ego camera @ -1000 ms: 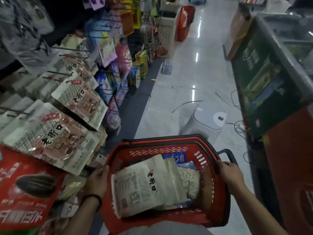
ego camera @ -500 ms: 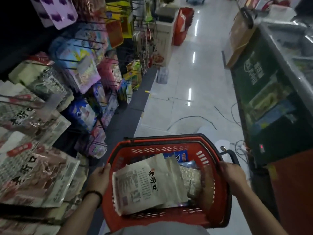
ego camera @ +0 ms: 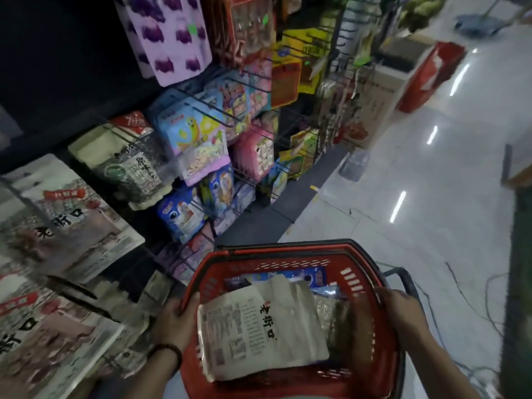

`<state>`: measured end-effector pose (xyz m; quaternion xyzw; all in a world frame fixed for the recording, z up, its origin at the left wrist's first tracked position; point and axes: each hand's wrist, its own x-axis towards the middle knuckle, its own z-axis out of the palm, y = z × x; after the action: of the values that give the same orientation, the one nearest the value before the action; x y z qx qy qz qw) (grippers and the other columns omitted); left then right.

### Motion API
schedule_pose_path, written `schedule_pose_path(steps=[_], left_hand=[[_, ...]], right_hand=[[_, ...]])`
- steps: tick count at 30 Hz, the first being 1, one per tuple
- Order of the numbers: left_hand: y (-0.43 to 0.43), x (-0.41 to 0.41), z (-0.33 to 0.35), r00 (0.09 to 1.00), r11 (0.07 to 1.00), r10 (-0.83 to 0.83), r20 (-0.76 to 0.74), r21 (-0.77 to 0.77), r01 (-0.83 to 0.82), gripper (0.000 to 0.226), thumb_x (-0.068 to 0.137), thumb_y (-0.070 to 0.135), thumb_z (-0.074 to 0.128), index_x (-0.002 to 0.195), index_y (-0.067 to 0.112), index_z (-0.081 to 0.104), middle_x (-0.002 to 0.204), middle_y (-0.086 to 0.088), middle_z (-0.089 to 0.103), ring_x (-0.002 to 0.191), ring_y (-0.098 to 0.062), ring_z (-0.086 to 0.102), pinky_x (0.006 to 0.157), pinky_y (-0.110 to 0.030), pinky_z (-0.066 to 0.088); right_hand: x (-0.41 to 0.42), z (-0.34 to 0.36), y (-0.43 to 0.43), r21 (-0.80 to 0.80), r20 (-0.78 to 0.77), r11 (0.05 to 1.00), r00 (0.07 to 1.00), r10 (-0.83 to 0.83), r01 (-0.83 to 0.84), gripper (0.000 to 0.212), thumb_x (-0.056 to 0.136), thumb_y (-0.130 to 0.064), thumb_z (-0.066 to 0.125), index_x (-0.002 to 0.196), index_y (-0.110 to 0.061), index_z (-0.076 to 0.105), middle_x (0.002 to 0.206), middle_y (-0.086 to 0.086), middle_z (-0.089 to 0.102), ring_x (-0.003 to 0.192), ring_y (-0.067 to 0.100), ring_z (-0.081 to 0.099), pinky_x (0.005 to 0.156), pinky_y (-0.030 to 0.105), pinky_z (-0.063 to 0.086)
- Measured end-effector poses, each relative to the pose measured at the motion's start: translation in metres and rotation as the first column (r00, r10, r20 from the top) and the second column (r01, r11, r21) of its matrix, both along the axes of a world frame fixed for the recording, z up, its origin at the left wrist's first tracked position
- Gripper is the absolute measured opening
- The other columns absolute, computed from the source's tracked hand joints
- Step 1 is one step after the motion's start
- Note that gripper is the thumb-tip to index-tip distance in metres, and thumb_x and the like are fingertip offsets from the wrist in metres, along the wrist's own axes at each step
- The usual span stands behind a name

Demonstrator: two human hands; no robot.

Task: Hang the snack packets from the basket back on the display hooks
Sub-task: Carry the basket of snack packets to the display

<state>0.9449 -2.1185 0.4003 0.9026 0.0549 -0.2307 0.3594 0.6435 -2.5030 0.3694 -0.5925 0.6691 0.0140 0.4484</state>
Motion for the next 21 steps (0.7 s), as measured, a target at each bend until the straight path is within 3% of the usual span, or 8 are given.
schedule_pose_path(steps=[4, 6, 9, 12, 16, 19, 21], left_hand=[[-0.017, 0.028, -0.010, 0.996, 0.997, 0.052, -0.068, -0.060, -0.056, 0.037, 0.090, 0.062, 0.064, 0.074, 0.030, 0.056, 0.070, 0.007, 0.060, 0.065, -0.015, 0.060, 0.071, -0.036, 0.053], [-0.025, 0.036, -0.011, 0.994, 0.994, 0.073, -0.083, -0.079, -0.080, 0.037, 0.091, 0.060, 0.063, 0.074, 0.029, 0.055, 0.070, 0.004, 0.060, 0.067, -0.018, 0.061, 0.067, -0.033, 0.051], [-0.031, 0.038, -0.018, 0.983, 0.981, 0.132, -0.124, -0.124, -0.148, 0.044, 0.095, 0.054, 0.061, 0.084, 0.012, 0.061, 0.076, -0.017, 0.065, 0.065, -0.026, 0.061, 0.059, -0.032, 0.042], [-0.037, 0.034, -0.018, 0.966, 0.960, 0.208, -0.150, -0.155, -0.231, 0.039, 0.099, 0.042, 0.061, 0.092, 0.003, 0.060, 0.079, -0.021, 0.060, 0.066, -0.023, 0.055, 0.059, -0.032, 0.038], [-0.044, 0.024, -0.027, 0.928, 0.925, 0.319, -0.191, -0.148, -0.349, 0.040, 0.093, 0.058, 0.062, 0.089, 0.018, 0.064, 0.070, -0.010, 0.063, 0.070, -0.030, 0.063, 0.067, -0.040, 0.050], [-0.054, 0.012, -0.038, 0.895, 0.897, 0.407, -0.183, -0.107, -0.430, 0.034, 0.084, 0.069, 0.064, 0.090, 0.036, 0.069, 0.077, 0.003, 0.074, 0.077, -0.023, 0.071, 0.075, -0.048, 0.058], [-0.075, 0.002, -0.032, 0.853, 0.861, 0.487, -0.185, -0.059, -0.505, 0.043, 0.075, 0.072, 0.069, 0.088, 0.031, 0.067, 0.078, 0.000, 0.074, 0.078, -0.025, 0.070, 0.073, -0.047, 0.057]], right_hand=[[0.066, 0.041, -0.016, -0.019, -0.010, 1.000, 1.000, 0.016, -0.016, 0.046, 0.077, -0.053, 0.066, 0.102, -0.016, 0.075, 0.089, 0.006, 0.078, 0.081, 0.029, 0.074, 0.074, 0.045, 0.061], [0.095, 0.064, -0.025, -0.028, 0.029, 1.000, 1.000, 0.003, -0.002, 0.042, 0.074, -0.048, 0.070, 0.099, -0.014, 0.076, 0.081, 0.011, 0.078, 0.076, 0.035, 0.075, 0.077, 0.054, 0.064], [0.125, 0.061, -0.052, -0.065, 0.017, 0.993, 0.995, 0.103, -0.101, 0.011, 0.076, -0.042, 0.069, 0.083, -0.036, 0.074, 0.068, 0.013, 0.074, 0.066, 0.036, 0.071, 0.072, 0.056, 0.061], [0.162, 0.054, -0.080, -0.081, 0.007, 0.982, 0.985, 0.174, -0.173, 0.007, 0.075, -0.047, 0.068, 0.081, -0.050, 0.069, 0.080, 0.012, 0.078, 0.076, 0.040, 0.074, 0.078, 0.060, 0.063], [0.223, 0.043, -0.114, 0.026, 0.046, 0.939, 0.939, 0.341, -0.342, 0.007, 0.083, -0.045, 0.071, 0.083, -0.039, 0.074, 0.095, 0.014, 0.080, 0.086, 0.034, 0.075, 0.086, 0.055, 0.062], [0.265, 0.029, -0.136, 0.111, 0.066, 0.882, 0.889, 0.454, -0.459, 0.024, 0.093, -0.036, 0.070, 0.101, -0.014, 0.075, 0.098, 0.015, 0.077, 0.079, 0.026, 0.069, 0.068, 0.035, 0.060], [0.283, 0.010, -0.157, 0.117, 0.091, 0.828, 0.836, 0.541, -0.549, 0.014, 0.090, -0.038, 0.072, 0.095, -0.026, 0.075, 0.086, 0.011, 0.076, 0.077, 0.027, 0.070, 0.070, 0.039, 0.062]])
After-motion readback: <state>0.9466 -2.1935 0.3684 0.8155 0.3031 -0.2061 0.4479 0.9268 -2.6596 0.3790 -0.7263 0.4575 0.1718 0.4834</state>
